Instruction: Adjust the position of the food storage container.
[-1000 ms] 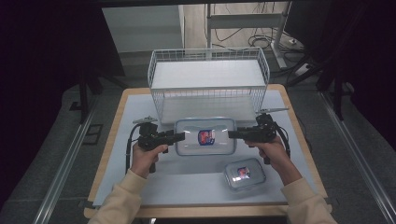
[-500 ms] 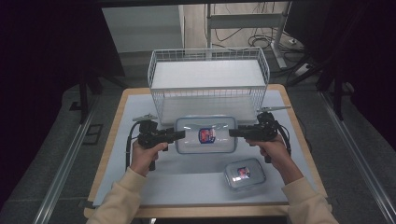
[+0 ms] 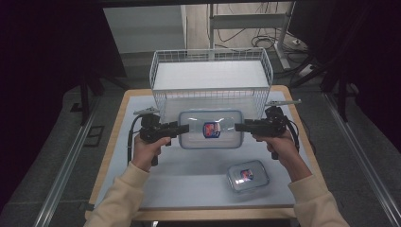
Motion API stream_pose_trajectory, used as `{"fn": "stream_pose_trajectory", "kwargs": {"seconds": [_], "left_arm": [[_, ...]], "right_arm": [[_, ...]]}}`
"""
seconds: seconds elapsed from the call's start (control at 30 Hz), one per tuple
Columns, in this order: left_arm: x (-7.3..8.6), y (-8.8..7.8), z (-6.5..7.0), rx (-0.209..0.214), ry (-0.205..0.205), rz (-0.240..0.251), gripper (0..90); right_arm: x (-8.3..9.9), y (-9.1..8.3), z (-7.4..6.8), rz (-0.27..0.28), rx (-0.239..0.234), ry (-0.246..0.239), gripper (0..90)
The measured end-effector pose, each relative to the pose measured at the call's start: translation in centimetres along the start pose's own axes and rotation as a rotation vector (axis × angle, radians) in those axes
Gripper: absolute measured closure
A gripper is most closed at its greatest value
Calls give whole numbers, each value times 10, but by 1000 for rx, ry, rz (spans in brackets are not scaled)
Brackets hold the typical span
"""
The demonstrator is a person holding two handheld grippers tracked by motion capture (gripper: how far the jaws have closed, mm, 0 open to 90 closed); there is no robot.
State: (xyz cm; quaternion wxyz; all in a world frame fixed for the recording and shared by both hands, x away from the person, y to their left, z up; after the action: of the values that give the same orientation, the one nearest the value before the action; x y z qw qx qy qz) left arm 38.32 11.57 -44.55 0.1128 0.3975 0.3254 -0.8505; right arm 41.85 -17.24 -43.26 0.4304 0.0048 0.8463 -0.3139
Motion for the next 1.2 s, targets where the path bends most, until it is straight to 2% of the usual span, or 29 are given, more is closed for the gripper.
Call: {"fn": "stream_pose_trajectory", "kwargs": {"seconds": [0.5,0.7,0.73,1.1,1.13,1.2], "left_arm": [[-31,-10,12,13,45,30,480],[-49,-15,16,11,65,40,480],[-56,-16,16,11,67,46,479],[-89,-20,13,19,87,53,477],[-97,-21,13,17,100,57,477],[-99,-22,13,14,103,57,477]], "right_arm": [[-28,-21,-13,37,24,-33,521],[-46,-29,-16,57,34,-43,520],[-49,-30,-16,61,35,-46,520],[-80,-38,-17,71,56,-63,520],[-86,-39,-17,75,58,-68,520],[-90,-40,-17,77,58,-69,520]]}}
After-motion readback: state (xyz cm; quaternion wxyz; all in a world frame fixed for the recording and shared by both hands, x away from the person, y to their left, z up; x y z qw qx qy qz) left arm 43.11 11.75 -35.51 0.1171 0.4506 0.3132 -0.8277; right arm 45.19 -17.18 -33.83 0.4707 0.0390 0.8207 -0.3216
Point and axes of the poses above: each handheld gripper's, and its own axes: y roughly forward along the jaws, x roughly out of its underside, z roughly to its right, the point moved 6 cm from there along y, roughly forward along the jaws, and after that the axes turned 6 degrees about -z, right-handed, at the moved point
